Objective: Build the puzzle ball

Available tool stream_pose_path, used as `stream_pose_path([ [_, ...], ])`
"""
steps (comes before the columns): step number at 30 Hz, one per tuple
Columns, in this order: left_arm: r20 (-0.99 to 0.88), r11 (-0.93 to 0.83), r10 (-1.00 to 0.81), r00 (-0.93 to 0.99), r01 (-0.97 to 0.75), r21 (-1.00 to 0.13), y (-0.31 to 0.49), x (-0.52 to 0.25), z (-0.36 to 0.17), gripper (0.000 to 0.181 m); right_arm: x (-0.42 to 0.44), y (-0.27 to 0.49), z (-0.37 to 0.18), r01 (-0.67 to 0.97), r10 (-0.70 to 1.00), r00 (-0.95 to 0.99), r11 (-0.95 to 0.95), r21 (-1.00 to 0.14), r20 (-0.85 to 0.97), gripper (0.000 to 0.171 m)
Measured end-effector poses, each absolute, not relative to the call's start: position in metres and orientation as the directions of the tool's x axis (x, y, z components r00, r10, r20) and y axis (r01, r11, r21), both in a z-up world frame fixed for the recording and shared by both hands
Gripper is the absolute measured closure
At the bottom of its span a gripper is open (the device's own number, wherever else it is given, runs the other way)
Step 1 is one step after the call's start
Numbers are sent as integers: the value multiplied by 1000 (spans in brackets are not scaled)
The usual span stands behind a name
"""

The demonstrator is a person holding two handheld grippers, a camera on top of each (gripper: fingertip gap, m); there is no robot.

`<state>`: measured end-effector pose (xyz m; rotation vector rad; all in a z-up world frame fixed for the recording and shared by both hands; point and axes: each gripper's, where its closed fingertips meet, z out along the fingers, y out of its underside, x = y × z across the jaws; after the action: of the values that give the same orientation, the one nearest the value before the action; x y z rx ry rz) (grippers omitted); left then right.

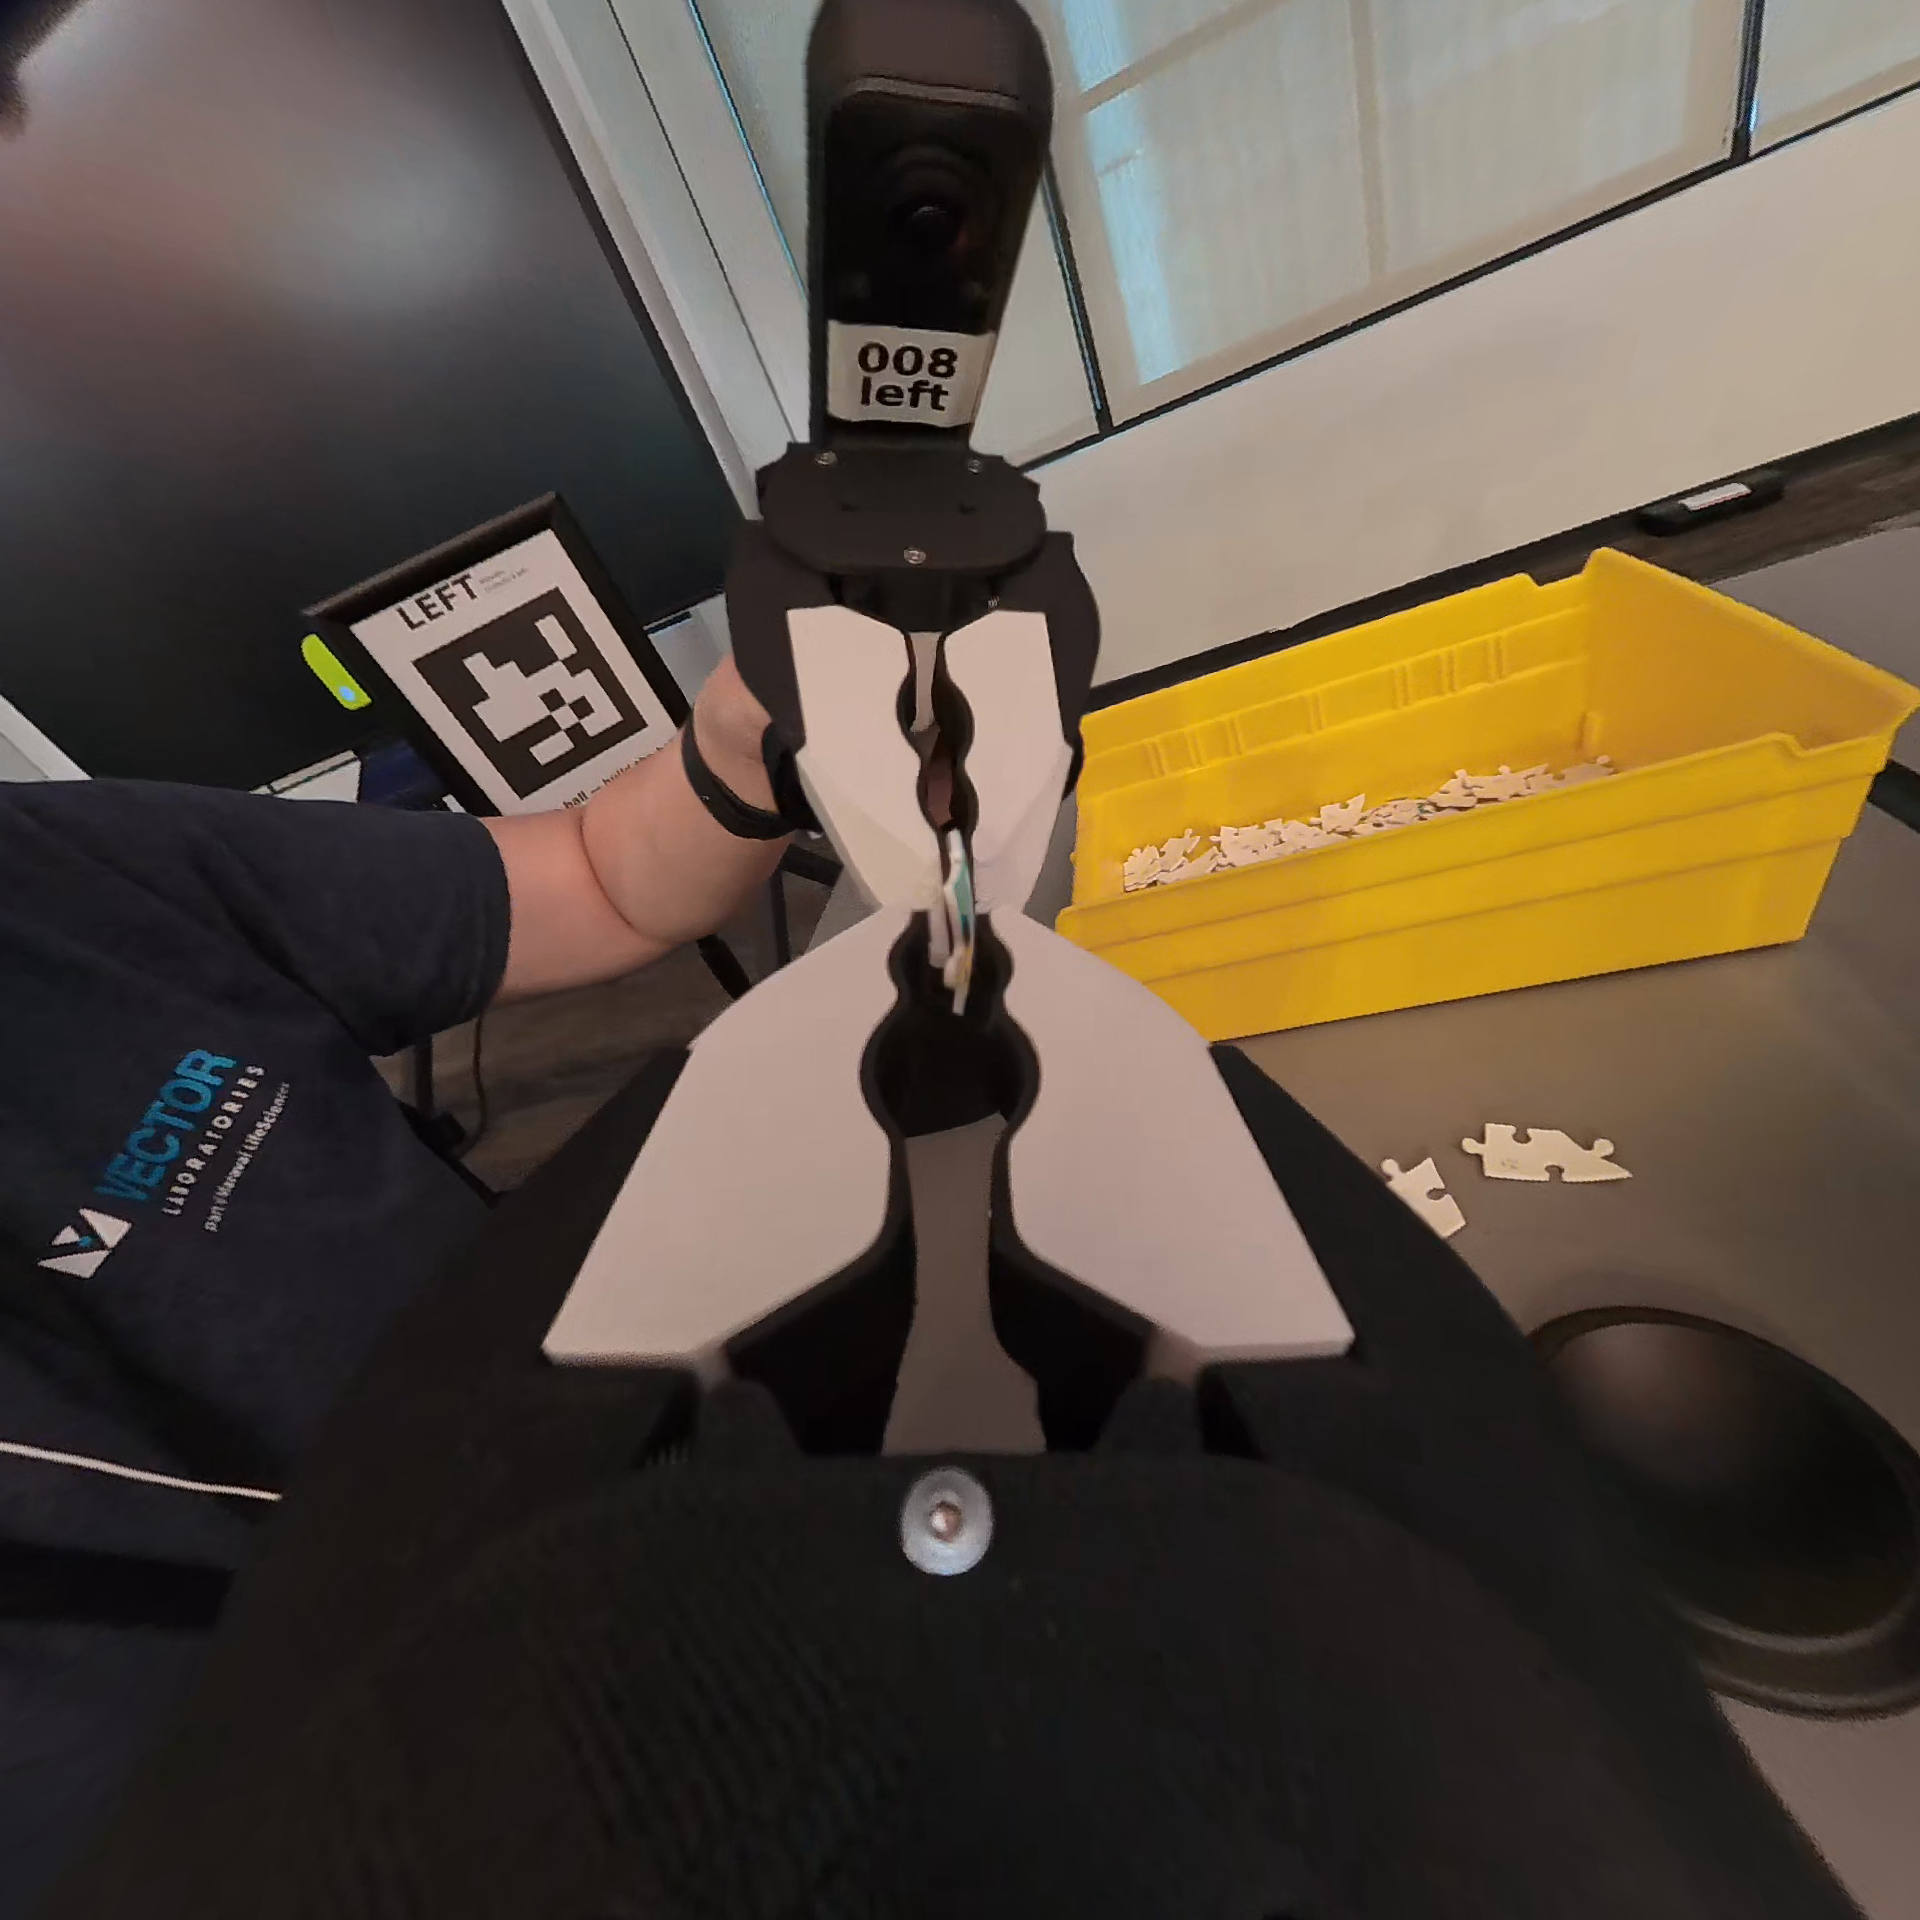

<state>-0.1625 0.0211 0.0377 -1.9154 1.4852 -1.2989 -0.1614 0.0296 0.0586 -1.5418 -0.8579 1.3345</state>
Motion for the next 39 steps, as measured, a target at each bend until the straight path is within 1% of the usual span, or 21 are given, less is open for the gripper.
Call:
stream_pose_path([
  [2,456,-399,-890,27,-532,-747,26,-169,36,179,-160,33,59,-56,911,203,-354,-934,-358,150],
  [5,452,-435,-886,103,-517,-737,45,-196,36,179,-153,35,59,-57,909,213,-356,-933,-359,150],
  [8,365,-475,-880,303,-534,-700,99,-247,31,179,-141,40,59,-49,904,244,-350,-935,-351,151],
  [11,278,-592,-787,551,-548,-590,166,-305,8,179,-131,46,54,-15,900,285,-339,-941,-329,151],
  [13,242,-668,-721,649,-562,-488,193,-334,-18,179,-126,50,46,26,897,316,-334,-942,-309,151],
  [15,276,-731,-670,689,-547,-408,206,-344,-43,179,-122,54,38,61,889,351,-333,-941,-293,151],
  [18,384,-792,-611,692,-529,-305,211,-336,-73,179,-116,60,28,73,876,375,-355,-932,-304,151],
  [21,354,-784,-619,701,-578,-227,221,-336,-100,179,-112,66,19,92,864,399,-372,-924,-308,151],
  [25,435,-793,-598,674,-575,-200,224,-322,-117,179,-108,72,12,125,858,433,-360,-925,-275,151],
  [29,432,-785,-597,676,-605,-137,215,-322,-135,179,-104,76,10,144,854,460,-341,-929,-243,151],
  [32,427,-766,-617,661,-629,-131,207,-319,-144,179,-101,78,7,173,853,474,-332,-927,-217,150],
  [35,412,-773,-619,668,-611,-171,212,-319,-144,179,-100,79,3,203,854,487,-315,-927,-183,150],
  [39,309,-748,-664,681,-611,-261,225,-325,-136,178,-101,79,4,228,861,490,-278,-933,-137,150],
])
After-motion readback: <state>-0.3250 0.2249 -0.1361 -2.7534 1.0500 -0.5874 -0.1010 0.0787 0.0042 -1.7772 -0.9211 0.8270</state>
